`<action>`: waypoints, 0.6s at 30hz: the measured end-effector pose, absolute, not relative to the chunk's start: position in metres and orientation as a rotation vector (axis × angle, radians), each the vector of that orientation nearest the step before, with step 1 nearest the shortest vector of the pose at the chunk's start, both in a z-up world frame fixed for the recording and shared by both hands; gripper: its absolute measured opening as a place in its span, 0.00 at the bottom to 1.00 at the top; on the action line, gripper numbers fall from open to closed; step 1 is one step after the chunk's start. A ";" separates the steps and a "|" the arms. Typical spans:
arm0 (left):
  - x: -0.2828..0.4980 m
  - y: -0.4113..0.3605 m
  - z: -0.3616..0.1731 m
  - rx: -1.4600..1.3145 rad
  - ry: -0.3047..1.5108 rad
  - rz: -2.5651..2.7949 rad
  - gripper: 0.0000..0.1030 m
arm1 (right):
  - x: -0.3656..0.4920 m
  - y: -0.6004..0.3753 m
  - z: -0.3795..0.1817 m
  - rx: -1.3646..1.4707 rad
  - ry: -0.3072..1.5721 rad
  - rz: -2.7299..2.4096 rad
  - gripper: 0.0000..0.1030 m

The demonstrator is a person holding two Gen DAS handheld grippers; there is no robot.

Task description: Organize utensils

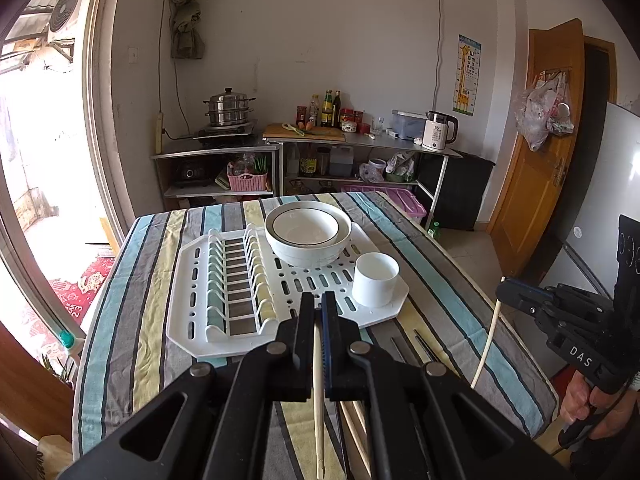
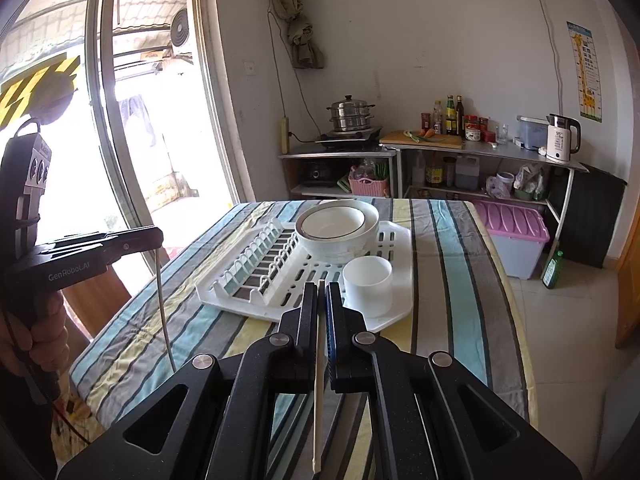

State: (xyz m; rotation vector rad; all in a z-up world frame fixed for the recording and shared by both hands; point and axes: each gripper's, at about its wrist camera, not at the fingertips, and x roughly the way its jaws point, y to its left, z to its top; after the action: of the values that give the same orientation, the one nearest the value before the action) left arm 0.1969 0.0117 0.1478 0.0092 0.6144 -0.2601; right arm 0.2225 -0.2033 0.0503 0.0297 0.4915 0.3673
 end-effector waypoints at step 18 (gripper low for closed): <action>0.315 -0.052 0.181 -0.073 0.560 -0.350 0.03 | 0.327 -0.235 0.097 0.116 0.393 0.332 0.04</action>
State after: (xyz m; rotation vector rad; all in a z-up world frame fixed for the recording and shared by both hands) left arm 0.3145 -0.0524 0.1805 -0.0734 0.5605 -0.3503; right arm 0.3266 -0.2353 0.0966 0.1164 0.3934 0.3324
